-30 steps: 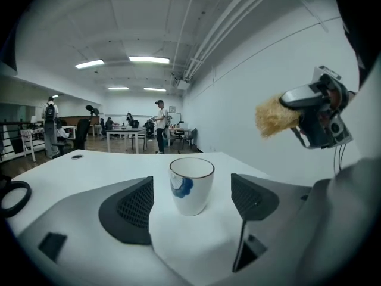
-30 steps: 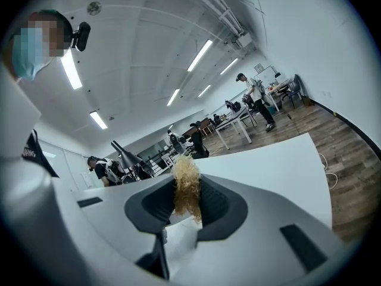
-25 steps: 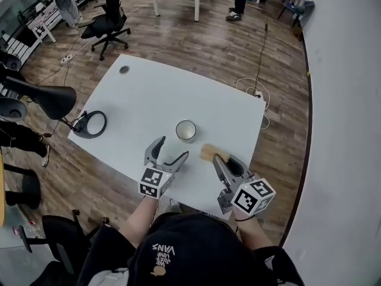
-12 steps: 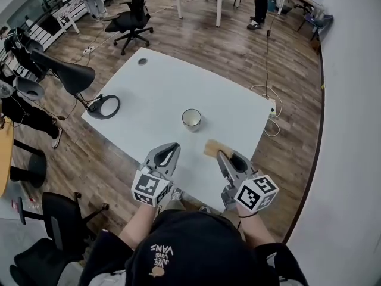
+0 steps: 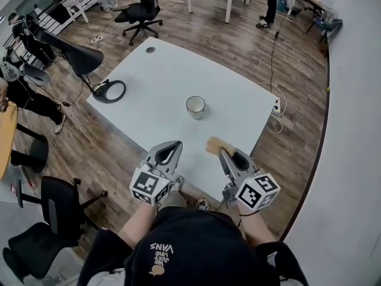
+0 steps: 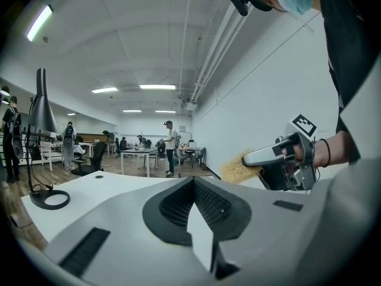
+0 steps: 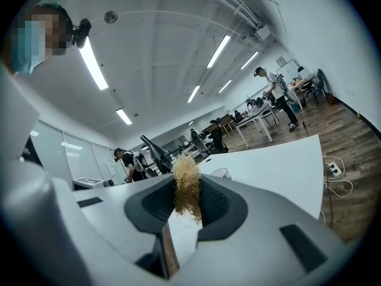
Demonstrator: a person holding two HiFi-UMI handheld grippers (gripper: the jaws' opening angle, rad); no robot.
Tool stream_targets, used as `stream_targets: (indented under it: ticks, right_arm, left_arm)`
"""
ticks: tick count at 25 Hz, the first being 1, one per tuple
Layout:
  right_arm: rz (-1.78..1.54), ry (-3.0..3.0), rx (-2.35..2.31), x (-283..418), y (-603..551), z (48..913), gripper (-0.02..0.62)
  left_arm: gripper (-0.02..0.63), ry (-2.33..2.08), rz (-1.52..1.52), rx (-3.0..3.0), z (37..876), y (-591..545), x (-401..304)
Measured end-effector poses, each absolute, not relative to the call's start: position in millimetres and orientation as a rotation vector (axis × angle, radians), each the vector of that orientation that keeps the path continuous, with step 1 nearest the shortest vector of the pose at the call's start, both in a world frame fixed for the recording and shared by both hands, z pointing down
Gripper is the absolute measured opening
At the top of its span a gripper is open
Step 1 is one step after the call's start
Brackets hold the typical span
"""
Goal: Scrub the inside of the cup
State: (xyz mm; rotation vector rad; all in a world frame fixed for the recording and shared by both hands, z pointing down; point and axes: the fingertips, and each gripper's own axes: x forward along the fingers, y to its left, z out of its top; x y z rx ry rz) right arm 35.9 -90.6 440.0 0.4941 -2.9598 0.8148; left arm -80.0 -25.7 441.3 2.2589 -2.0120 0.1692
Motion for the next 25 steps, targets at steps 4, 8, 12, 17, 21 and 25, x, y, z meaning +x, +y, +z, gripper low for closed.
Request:
stream_targets:
  ticks: [4,8,12,17,21,25]
  right_arm:
    - [0.806,-2.958,0.475,36,-82,442,0.092]
    - [0.780,-2.958,0.467,38,-78,440,0.092]
    - [0.717,-2.961,0.492,43,-76,440,0.091]
    - [0.688,-2.956,0.492,42,-74,440,0.091]
    - [0.686,-2.954,0.486,43,-75,441,0.091]
    - [0.664,-2.954,0.480,41,-75,441,0.091]
  left_arm:
    - [0.009,-2.016,0.179,2.245,444,-17,-78]
    - [0.009,-2.027,0.178,2.247,442,-14,-75]
    - [0.009,-2.040,0.171,2.234,444,-10,-74]
    - [0.009,-2.046,0.156,2.226,443,-10,-75]
    - [0.009,-2.054,0.151,2.222,442,-13,-76]
    - [0.009,-2.061,0.147,2.224,441,-14,-76]
